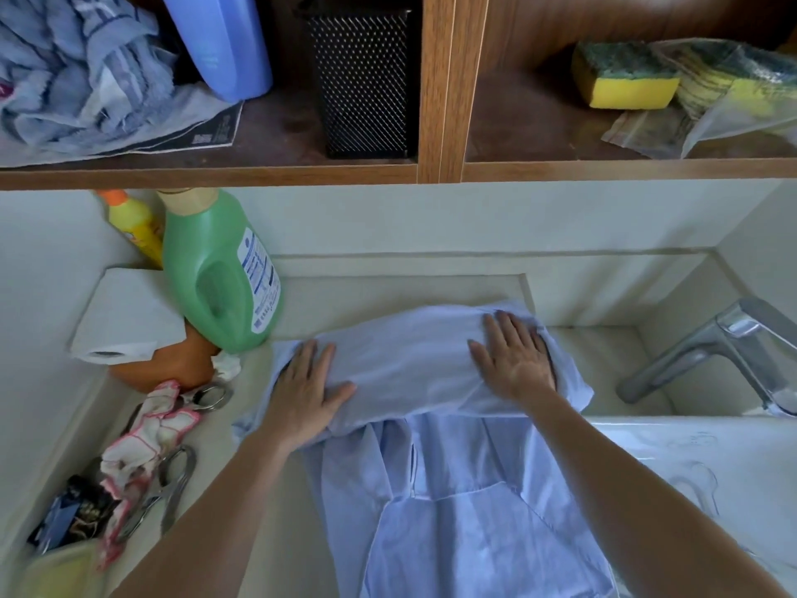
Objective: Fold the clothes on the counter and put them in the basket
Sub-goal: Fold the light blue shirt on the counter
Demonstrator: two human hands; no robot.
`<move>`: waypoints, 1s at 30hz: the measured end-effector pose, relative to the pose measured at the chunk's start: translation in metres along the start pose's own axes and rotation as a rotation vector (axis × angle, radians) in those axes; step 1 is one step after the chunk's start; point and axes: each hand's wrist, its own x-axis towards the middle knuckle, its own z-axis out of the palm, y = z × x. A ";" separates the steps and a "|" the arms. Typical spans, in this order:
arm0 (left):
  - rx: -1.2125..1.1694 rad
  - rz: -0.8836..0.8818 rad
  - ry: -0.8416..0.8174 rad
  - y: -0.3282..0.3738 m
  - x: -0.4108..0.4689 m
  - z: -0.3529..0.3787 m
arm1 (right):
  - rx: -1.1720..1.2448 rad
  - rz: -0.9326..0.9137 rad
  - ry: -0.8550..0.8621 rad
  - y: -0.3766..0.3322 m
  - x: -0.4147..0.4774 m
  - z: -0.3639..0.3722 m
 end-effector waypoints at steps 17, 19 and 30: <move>0.203 0.428 -0.157 0.050 -0.095 0.034 | 0.017 -0.176 -0.125 -0.015 -0.008 -0.006; 0.099 0.463 -0.097 0.027 -0.093 0.025 | 0.023 -0.128 -0.147 -0.005 -0.007 -0.007; -0.057 0.062 -0.507 0.039 -0.077 -0.053 | -0.125 -0.067 -0.242 -0.026 0.010 -0.053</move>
